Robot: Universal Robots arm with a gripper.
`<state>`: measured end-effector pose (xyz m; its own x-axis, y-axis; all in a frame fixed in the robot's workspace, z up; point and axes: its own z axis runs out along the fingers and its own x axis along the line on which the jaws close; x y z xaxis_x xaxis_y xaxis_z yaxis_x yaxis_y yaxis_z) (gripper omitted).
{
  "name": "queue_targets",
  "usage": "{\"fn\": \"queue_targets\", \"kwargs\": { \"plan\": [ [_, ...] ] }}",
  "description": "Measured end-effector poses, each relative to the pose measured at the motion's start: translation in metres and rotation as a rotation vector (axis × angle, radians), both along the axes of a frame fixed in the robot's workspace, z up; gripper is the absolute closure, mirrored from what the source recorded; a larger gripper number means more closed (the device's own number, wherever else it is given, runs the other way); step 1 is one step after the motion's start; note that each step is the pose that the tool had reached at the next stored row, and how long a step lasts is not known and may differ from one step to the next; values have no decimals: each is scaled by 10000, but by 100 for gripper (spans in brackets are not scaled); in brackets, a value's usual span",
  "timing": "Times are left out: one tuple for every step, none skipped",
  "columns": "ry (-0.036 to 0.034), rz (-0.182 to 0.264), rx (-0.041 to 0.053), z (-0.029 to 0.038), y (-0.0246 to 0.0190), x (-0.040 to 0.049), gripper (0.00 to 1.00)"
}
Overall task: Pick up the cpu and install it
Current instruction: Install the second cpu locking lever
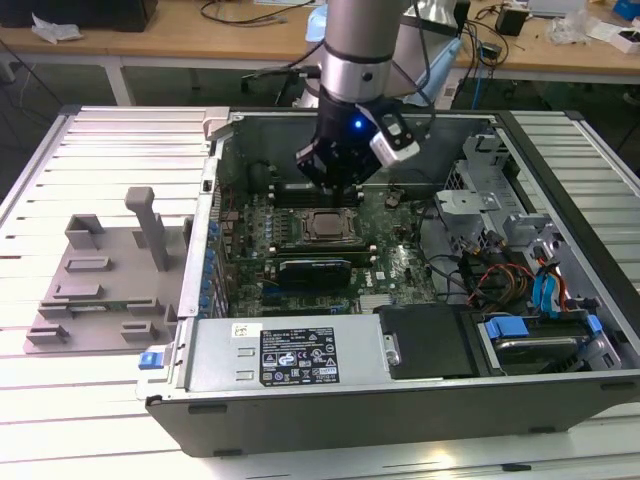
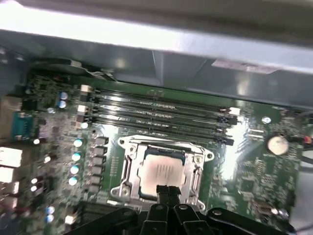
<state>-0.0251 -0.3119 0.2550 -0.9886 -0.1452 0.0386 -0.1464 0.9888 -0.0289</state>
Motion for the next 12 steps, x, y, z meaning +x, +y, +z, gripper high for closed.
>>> {"fn": "queue_targets", "kwargs": {
  "plan": [
    [-1,0,1,51,0,0,89],
    [0,0,-4,98,0,0,89],
    [0,0,-10,154,0,0,89],
    [0,0,-9,199,0,0,89],
    [0,-1,-10,229,0,0,89],
    [-2,0,-8,234,0,0,89],
    [-2,0,-7,234,0,0,89],
    [-1,0,-7,234,0,0,89],
    [0,0,-9,235,0,0,89],
    [0,0,-9,235,0,0,89],
    [0,0,-9,236,0,0,89],
    [-1,0,-9,236,0,0,89]
  ]
}}
